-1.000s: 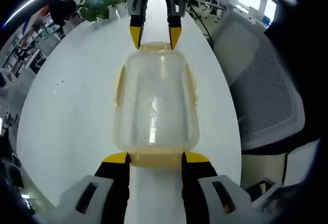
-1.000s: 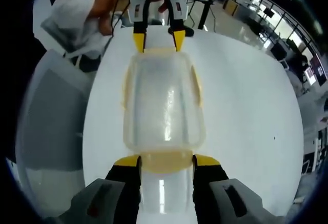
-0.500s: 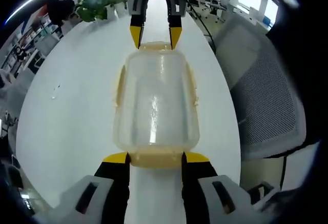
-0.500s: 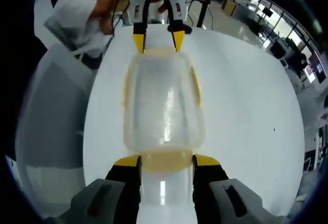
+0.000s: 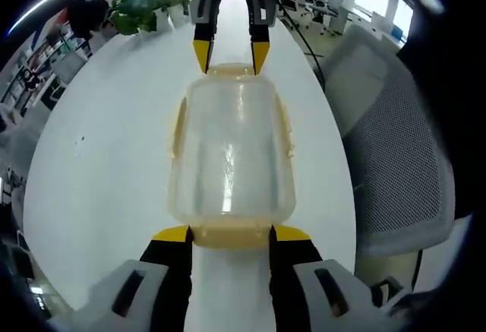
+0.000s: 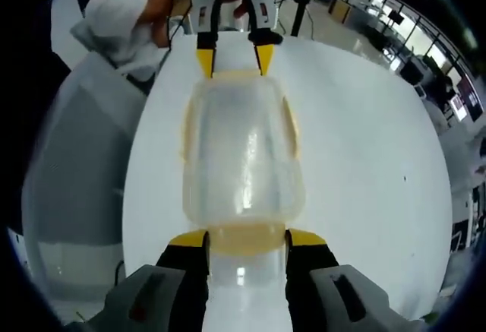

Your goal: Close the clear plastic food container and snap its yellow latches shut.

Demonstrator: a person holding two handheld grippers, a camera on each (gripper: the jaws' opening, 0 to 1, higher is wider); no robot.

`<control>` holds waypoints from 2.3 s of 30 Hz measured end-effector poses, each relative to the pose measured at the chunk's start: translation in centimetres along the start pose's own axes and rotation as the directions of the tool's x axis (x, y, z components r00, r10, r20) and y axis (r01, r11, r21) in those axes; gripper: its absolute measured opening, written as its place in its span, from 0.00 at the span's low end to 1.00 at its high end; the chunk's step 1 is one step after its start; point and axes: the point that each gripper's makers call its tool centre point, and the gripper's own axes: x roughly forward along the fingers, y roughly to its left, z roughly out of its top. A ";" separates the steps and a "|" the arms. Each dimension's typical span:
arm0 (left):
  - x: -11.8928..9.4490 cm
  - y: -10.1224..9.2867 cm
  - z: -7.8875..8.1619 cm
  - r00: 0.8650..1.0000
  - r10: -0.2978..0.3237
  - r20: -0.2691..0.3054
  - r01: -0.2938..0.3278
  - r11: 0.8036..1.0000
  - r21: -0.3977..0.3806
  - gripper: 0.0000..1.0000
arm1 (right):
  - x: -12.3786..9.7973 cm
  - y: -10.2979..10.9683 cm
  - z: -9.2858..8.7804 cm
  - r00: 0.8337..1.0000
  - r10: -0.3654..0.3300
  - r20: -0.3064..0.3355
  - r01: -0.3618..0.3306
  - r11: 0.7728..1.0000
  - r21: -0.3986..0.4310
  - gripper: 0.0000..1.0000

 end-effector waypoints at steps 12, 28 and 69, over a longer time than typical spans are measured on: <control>1.4 -0.2 2.5 1.000 0.001 0.000 -0.001 1.000 -0.002 0.38 | -1.2 -0.1 -2.7 1.000 -0.009 0.012 0.009 1.000 0.010 0.38; 3.1 -0.4 5.8 1.000 -0.008 -0.003 0.008 1.000 0.001 0.38 | -2.3 0.1 -6.2 1.000 -0.012 0.005 0.012 1.000 0.010 0.38; 5.5 -0.3 7.8 0.999 -0.029 -0.038 0.029 1.000 -0.007 0.39 | -2.2 0.0 -9.3 0.999 0.012 0.031 -0.013 1.000 0.022 0.38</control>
